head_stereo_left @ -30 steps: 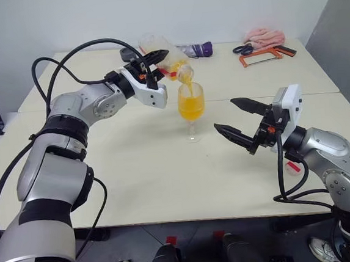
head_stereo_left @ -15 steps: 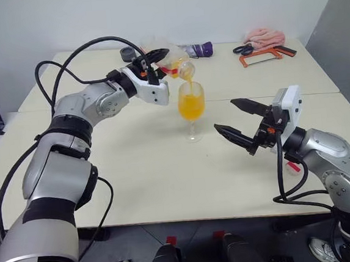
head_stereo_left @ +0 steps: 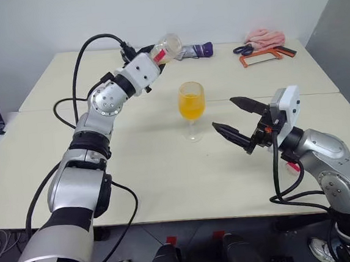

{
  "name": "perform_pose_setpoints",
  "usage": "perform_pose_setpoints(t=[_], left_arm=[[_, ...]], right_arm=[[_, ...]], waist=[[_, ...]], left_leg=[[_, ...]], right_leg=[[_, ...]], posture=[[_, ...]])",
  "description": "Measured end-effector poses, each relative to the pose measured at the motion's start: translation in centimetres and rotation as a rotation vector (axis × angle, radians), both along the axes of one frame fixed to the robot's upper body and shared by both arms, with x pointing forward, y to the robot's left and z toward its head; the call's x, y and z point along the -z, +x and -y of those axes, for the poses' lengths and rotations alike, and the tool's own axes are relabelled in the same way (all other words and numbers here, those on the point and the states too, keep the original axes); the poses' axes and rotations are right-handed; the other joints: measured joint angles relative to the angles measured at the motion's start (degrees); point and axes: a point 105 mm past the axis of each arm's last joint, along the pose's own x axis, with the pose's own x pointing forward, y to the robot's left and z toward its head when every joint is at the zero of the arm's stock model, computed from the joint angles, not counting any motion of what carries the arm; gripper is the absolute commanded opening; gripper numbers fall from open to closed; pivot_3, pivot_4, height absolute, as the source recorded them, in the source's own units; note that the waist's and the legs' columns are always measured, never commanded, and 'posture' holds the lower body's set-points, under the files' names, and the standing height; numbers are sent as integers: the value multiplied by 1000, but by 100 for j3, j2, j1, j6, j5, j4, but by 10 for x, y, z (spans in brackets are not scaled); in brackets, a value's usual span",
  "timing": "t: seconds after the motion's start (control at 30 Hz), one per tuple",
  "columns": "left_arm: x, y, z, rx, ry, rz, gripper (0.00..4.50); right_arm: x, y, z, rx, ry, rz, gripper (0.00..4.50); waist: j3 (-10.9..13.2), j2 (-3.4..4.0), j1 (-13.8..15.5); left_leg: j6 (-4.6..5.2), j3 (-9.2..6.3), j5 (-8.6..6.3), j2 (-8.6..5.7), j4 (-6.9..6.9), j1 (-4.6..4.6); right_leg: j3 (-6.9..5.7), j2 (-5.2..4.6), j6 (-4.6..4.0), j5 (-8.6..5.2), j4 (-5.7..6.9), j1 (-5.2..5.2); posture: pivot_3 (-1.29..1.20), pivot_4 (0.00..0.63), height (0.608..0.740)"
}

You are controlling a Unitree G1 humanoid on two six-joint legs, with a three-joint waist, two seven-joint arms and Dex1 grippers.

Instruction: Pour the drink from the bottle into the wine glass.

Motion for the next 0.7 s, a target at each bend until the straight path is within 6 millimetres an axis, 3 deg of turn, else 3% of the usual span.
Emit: perform_pose_setpoints(t=[0.17,0.4,0.7], left_arm=[[11,0,-40,-65,-251,-147,1659],[69,-7,-105,-230,-558,-368,1659],[111,-25,-135,-351,-622,-454,1659]], right_arm=[[3,-3,-8,-37,-26,-9,4500],[-7,6,-29,-12,-95,13,4500],[7,0,-51,-93,-135,-38,4500]], waist=[[-1,1,-102],[-3,-3,-122],[-6,-7,-51]], left_leg=[[0,-10,0,5,1,7],[0,-23,0,9,9,11],[0,-22,0,7,10,10]], right_leg=[[1,1,0,0,11,0],[0,0,-1,0,28,-1],[1,-16,-1,0,27,0]], posture=[[0,150,740],[0,150,740],[0,150,740]])
